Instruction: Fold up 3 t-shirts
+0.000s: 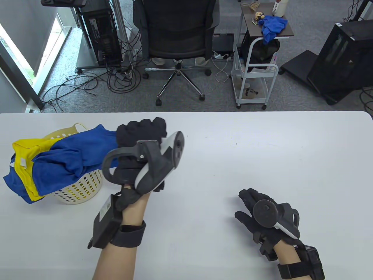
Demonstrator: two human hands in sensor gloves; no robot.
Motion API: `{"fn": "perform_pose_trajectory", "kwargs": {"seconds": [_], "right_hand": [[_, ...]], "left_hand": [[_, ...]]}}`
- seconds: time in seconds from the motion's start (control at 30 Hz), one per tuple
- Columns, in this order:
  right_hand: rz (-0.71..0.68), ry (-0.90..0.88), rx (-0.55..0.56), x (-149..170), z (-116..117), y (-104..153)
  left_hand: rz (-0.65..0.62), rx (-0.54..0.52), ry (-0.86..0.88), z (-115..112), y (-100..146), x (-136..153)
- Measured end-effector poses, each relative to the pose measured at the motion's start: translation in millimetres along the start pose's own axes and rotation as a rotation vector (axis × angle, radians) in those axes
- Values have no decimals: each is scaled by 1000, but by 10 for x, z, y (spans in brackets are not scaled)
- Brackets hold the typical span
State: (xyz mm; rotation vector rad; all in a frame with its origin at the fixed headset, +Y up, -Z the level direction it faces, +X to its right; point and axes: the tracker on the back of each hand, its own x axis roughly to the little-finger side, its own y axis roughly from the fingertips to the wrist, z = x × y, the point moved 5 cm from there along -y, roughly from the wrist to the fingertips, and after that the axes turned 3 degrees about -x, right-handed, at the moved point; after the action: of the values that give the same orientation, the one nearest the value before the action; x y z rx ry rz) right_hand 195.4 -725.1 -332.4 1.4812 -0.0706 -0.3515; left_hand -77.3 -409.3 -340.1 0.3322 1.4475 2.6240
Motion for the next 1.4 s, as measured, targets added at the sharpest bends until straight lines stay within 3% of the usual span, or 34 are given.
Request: {"fn": "perform_pose_trajectory", "kwargs": {"seconds": [0.23, 0.37, 0.5, 0.6, 0.7, 0.87, 1.0, 1.1, 1.27, 1.37, 1.4], "right_hand": [[-20, -31, 19, 10, -51, 39], [-35, -83, 5, 54, -38, 47], [-15, -120, -2, 125, -27, 39], [41, -67, 18, 223, -57, 31], [41, -43, -34, 260, 7, 22], [-72, -5, -27, -36, 33, 77], [-50, 240, -174, -235, 388, -20], [15, 413, -135, -266, 439, -74], [79, 403, -1, -157, 164, -70], [136, 314, 210, 9, -429, 14], [146, 264, 313, 47, -737, 83]], "left_hand": [[-214, -18, 180, 222, 183, -1170], [-246, -58, 178, 325, 234, -1426], [-192, -60, 104, 224, 152, -1211], [-147, 3, 68, 16, 108, -925], [-119, 44, 57, -186, 123, -701], [-105, 120, 19, -543, 205, -431], [-102, 187, 28, -818, 278, -264], [-95, 217, 25, -970, 324, -133], [-56, 258, 28, -1185, 365, 186], [-23, 263, 17, -1256, 332, 414], [-6, 244, 20, -1228, 304, 508]]}}
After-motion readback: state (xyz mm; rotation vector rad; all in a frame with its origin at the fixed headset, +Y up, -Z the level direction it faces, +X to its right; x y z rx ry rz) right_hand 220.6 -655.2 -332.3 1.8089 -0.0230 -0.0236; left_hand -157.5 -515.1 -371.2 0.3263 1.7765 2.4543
